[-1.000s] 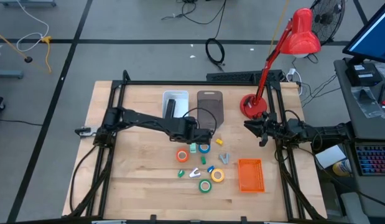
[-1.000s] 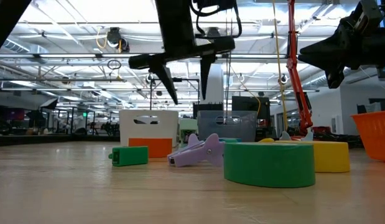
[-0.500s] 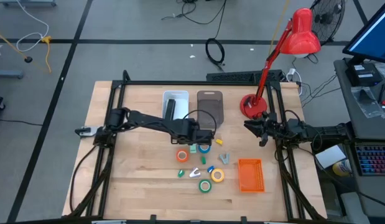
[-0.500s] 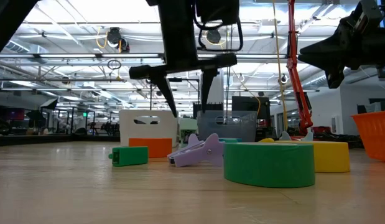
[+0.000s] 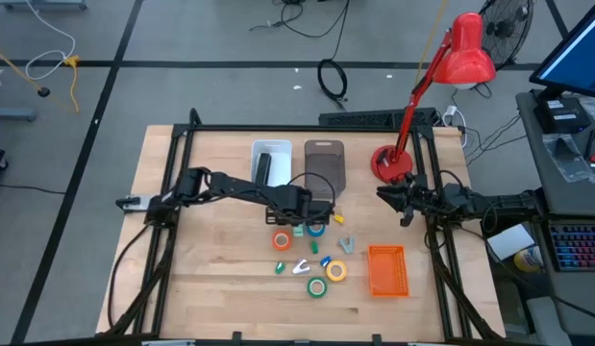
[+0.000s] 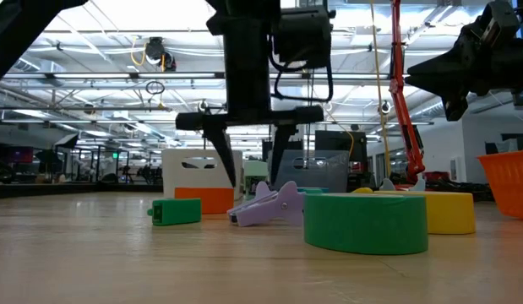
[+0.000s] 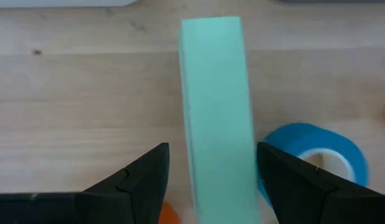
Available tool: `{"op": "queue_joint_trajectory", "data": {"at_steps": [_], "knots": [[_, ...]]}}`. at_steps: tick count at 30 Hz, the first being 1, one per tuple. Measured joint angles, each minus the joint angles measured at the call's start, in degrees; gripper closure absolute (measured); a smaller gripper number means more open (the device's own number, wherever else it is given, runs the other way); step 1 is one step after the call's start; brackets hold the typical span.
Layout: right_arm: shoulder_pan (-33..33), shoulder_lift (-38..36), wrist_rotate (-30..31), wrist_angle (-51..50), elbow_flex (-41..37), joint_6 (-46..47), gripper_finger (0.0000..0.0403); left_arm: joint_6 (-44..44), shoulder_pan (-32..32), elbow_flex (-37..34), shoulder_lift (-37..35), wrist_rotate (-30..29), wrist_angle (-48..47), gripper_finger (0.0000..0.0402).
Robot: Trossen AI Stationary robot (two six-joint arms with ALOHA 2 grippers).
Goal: Pick and place Stapler, Stapler remover, tape
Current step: Put the light green stapler into the white bin
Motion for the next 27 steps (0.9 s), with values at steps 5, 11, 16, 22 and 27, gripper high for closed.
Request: {"op": "queue_joint_trajectory", "data": {"at_steps": [5, 11, 16, 22, 27], "knots": [[0.0, 0.0, 0.0, 0.0, 0.0, 0.0, 0.033, 0.7, 0.1, 0.0, 0.5, 1.4, 0.2, 0.0158], [0.0, 0.0, 0.0, 0.1, 0.0, 0.0, 0.033, 1.0, 0.8, 0.0, 0.6, 2.5, 0.1, 0.0158], [0.0, 0.0, -0.1, 0.1, 0.0, 0.0, 0.033, 2.7, 0.7, 0.0, 0.6, 2.5, 0.1, 0.0158], [0.0, 0.0, -0.1, 0.1, 0.0, 0.0, 0.033, 4.2, 0.7, 0.0, 0.6, 2.1, 0.1, 0.0158], [0.0, 0.0, -0.1, 0.1, 0.0, 0.0, 0.033, 4.8, 0.7, 0.0, 0.6, 2.1, 0.1, 0.0158]]}}
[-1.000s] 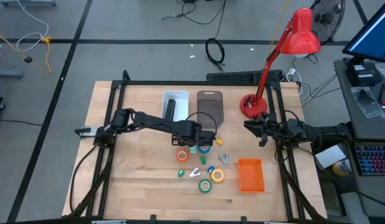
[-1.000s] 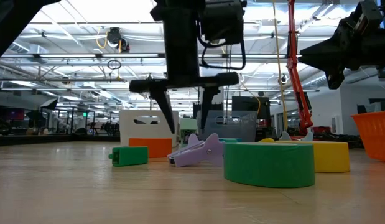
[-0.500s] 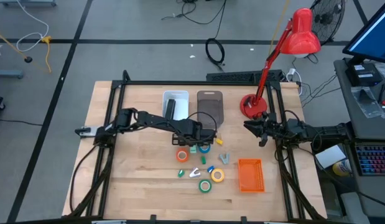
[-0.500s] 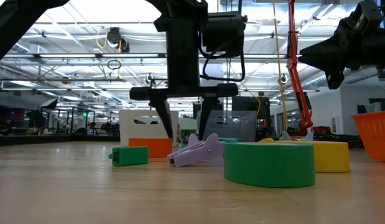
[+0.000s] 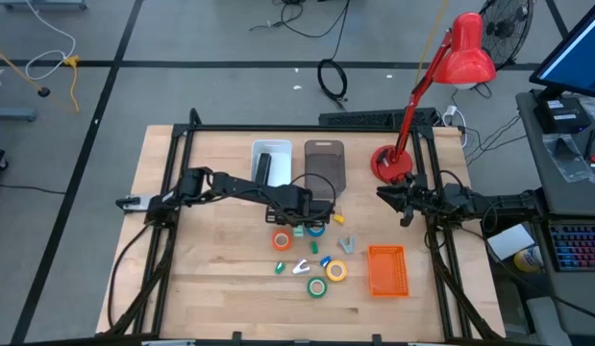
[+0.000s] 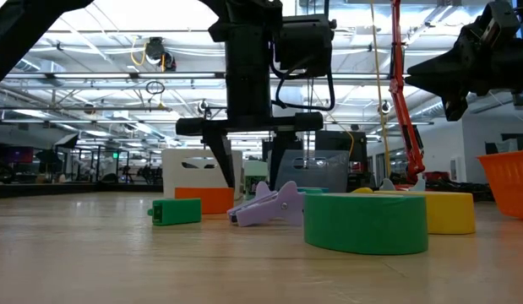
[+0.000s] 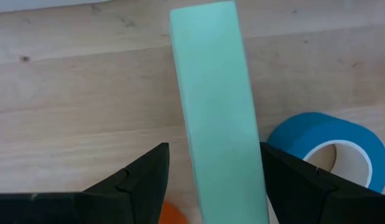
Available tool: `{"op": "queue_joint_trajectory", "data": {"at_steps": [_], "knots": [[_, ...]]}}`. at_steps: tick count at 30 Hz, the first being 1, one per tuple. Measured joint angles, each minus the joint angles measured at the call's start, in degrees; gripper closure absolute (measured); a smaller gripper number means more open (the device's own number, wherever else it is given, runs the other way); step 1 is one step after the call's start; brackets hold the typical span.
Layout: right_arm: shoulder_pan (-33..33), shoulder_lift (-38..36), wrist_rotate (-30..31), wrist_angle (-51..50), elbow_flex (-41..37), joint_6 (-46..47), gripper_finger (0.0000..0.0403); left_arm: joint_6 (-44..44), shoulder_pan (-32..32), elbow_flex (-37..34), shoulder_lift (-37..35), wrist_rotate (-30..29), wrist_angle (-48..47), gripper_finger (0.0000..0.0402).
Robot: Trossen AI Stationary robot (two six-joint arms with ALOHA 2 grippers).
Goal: Pick and place Stapler, Stapler remover, tape
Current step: Put the light green stapler into the white bin
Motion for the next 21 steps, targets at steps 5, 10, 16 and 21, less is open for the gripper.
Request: {"op": "queue_joint_trajectory", "data": {"at_steps": [5, 10, 16, 21], "knots": [[0.0, 0.0, 0.0, 0.0, 0.0, 0.0, 0.033, 0.2, 0.2, 0.0, 0.0, 0.0, 0.0, 0.0158], [0.0, 0.0, 0.0, 0.0, 0.0, 0.0, 0.033, 0.1, 0.2, 0.0, 0.0, 0.0, 0.0, 0.0161], [0.0, 0.0, 0.0, 0.0, 0.0, 0.0, 0.033, 0.1, 0.4, 0.0, 0.0, 0.0, 0.0, 0.0223], [0.0, 0.0, 0.0, 0.0, 0.0, 0.0, 0.033, 0.1, 0.4, 0.0, 0.0, 0.0, 0.0, 0.0283]]}}
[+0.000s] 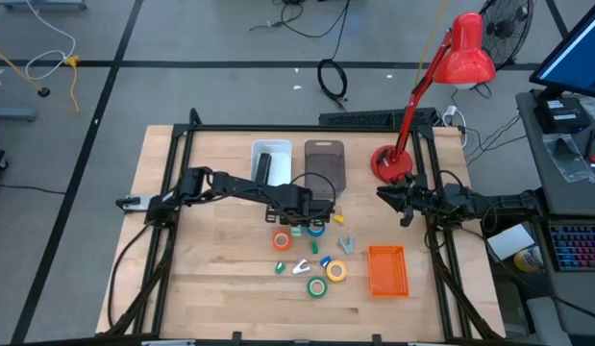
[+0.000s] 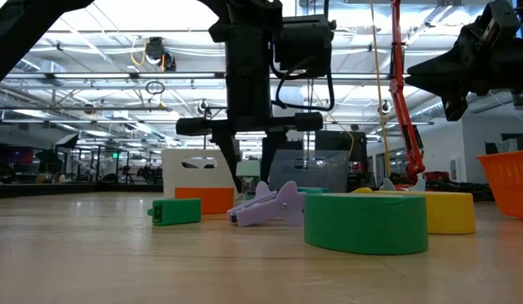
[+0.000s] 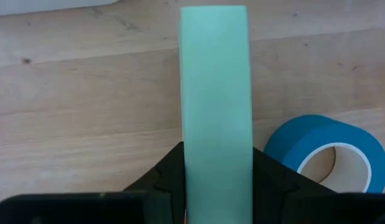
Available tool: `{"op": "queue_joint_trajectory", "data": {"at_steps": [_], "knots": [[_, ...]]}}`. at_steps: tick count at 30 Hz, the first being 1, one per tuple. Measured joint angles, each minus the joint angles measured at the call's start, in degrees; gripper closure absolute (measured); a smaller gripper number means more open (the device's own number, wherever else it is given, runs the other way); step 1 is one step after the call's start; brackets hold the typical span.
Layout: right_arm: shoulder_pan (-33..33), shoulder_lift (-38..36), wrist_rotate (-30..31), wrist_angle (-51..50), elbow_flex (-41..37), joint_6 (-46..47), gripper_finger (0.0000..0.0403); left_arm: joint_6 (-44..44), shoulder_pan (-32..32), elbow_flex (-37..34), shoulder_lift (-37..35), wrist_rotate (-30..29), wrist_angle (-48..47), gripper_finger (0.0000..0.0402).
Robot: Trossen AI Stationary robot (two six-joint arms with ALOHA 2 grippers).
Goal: Pick and place Stapler, Stapler remover, tape
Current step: Put the light green stapler into the white bin
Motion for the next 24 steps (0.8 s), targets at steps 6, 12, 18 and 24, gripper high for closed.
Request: {"op": "queue_joint_trajectory", "data": {"at_steps": [6, 12, 18, 24], "knots": [[0.0, 0.0, 0.0, 0.0, 0.0, 0.0, 0.033, -0.3, 0.0, 0.0, 0.0, 0.0, 0.0, 0.0283], [0.0, 0.0, 0.0, 0.0, 0.0, 0.0, 0.033, -0.8, 0.0, 0.0, 0.0, -0.7, 0.0, 0.0276], [0.0, 0.0, 0.0, 0.0, 0.0, 0.0, 0.033, -0.8, 0.0, 0.0, -0.5, -1.1, 0.1, 0.0281], [0.0, 0.0, 0.0, 0.0, 0.0, 0.0, 0.033, -0.7, 0.0, 0.0, -2.9, -1.1, 0.0, 0.0281]]}}
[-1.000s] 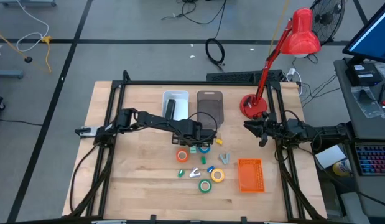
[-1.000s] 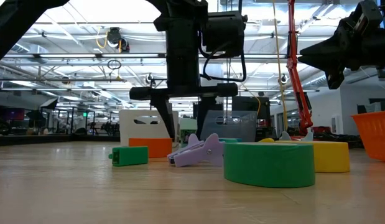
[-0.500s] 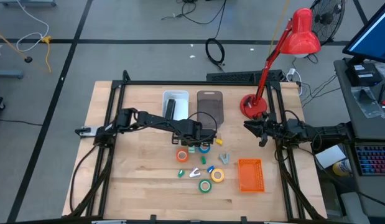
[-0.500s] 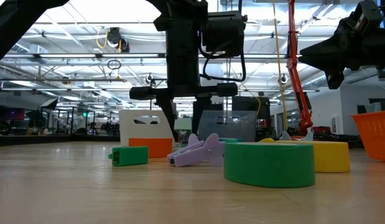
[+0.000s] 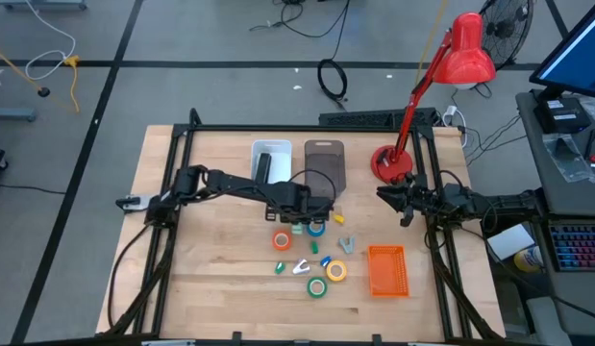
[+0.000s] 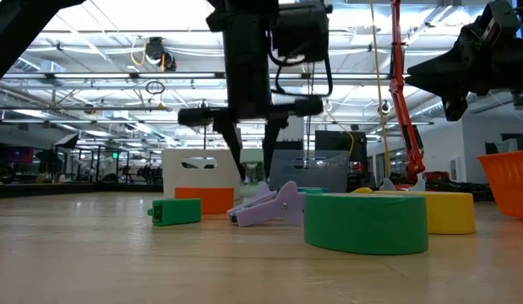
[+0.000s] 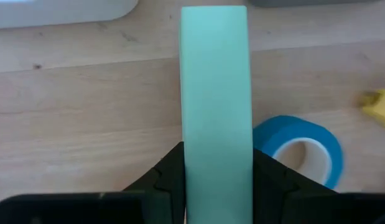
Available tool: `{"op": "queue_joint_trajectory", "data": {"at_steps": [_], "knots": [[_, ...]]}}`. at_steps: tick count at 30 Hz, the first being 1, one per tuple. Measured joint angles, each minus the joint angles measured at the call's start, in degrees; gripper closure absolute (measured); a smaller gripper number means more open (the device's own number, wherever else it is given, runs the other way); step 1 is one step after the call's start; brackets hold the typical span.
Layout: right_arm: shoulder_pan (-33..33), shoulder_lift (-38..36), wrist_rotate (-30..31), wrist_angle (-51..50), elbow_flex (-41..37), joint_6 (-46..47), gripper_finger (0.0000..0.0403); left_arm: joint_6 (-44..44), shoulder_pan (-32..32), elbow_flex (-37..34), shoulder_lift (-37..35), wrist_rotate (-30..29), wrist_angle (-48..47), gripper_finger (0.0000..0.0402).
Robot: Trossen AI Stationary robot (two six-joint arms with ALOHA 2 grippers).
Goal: Pick and place Stapler, Stapler remover, tape
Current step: Put the light green stapler into the white bin
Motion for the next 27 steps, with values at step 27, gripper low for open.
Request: {"op": "queue_joint_trajectory", "data": {"at_steps": [27], "knots": [[0.0, 0.0, 0.1, 0.0, 0.0, 0.0, 0.033, -6.0, -10.0, 0.0, -18.8, -0.9, -1.4, 0.0281]]}}
